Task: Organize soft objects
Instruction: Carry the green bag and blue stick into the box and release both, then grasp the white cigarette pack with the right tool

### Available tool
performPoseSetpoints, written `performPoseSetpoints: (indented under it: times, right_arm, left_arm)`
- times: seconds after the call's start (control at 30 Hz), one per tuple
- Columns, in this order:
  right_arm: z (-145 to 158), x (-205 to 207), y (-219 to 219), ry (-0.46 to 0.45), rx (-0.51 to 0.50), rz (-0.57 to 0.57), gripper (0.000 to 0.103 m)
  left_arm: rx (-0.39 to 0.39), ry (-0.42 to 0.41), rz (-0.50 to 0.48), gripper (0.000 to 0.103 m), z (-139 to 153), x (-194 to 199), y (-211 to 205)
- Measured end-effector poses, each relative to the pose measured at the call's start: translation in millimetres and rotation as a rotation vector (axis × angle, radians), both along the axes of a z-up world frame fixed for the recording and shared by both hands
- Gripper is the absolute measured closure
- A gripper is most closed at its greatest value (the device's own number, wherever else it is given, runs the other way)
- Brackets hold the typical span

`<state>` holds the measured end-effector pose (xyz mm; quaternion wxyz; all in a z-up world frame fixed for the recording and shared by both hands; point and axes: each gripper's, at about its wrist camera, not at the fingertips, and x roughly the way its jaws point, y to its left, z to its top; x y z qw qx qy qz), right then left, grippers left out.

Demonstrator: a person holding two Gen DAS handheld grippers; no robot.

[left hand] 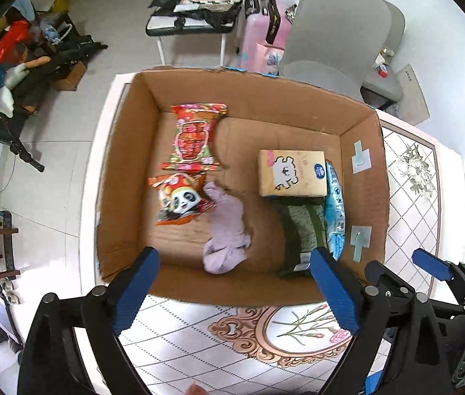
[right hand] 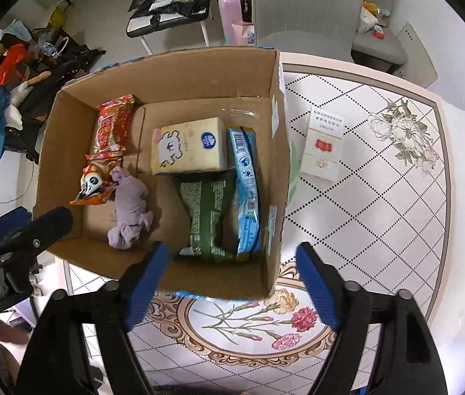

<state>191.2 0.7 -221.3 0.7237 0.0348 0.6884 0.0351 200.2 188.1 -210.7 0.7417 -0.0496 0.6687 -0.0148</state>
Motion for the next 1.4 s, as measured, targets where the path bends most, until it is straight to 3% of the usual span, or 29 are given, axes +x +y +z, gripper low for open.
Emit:
performPoseSetpoints:
  times: [0.13, 0.53, 0.77, 0.93, 1.07, 1.2, 1.4]
  right_arm:
    - [8.8, -14.7, 6.3, -0.023, -0.011, -0.005, 0.008]
    - [38.9, -59.4, 12.1, -0.112, -0.020, -0.048, 0.006]
    - [55.6, -66.6, 7.5, -0.144, 0.001, -0.050, 0.006]
    - [68.0, -58.6, -20.1, -0.171, 0.034, -0.100, 0.006]
    - [74.0, -38.2, -78.3, -0.193, 0.048, -0.228, 0.006]
    - [44.7, 2.6, -136.5, -0.134, 0.055, -0.332, 0.006]
    - [-40.9, 71.1, -172.7, 0.017, 0.129, -0.403, 0.007]
  left_arm:
    - [-0.036, -0.021, 0.010, 0.009, 9.3, -14.5, 8.0]
    - [0.100, -0.170, -0.029, 0.009, 49.8, -50.5, 13.1]
    - [0.116, -0.186, -0.036, 0.009, 56.5, -56.8, 6.8]
    - [0.105, -0.199, -0.036, 0.009, 66.5, -43.9, -10.7]
    - [0.129, -0.212, -0.051, 0.009, 63.9, -22.3, -34.9]
    - [0.144, -0.182, -0.042, 0.009, 40.9, 11.8, -57.9]
    - [0.202, -0.104, -0.050, 0.009, -9.8, 56.7, -88.8]
